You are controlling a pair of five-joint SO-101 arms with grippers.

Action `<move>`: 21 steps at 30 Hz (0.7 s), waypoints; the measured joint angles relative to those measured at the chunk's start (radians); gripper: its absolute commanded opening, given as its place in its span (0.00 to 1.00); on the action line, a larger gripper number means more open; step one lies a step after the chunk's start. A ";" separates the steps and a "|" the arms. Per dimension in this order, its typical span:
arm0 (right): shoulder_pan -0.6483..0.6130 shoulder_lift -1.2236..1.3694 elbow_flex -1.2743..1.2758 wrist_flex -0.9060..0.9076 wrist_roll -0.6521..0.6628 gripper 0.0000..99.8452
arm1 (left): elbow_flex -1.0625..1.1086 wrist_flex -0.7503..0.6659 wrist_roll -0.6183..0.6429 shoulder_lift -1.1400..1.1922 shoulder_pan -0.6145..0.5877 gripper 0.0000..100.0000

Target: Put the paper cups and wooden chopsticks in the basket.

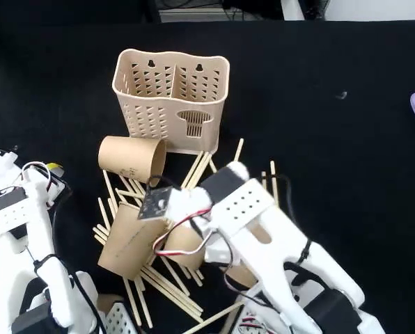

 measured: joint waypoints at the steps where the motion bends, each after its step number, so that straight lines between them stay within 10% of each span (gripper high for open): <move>1: 0.021 0.000 0.000 0.000 0.015 0.19 | 0.000 0.000 0.000 0.000 0.000 0.26; 14: 0.299 -0.192 0.002 0.000 0.218 0.19 | 0.000 0.000 0.000 0.000 0.000 0.26; 21: 0.222 -0.192 0.002 0.002 0.166 0.27 | 0.000 0.000 0.000 0.000 0.000 0.26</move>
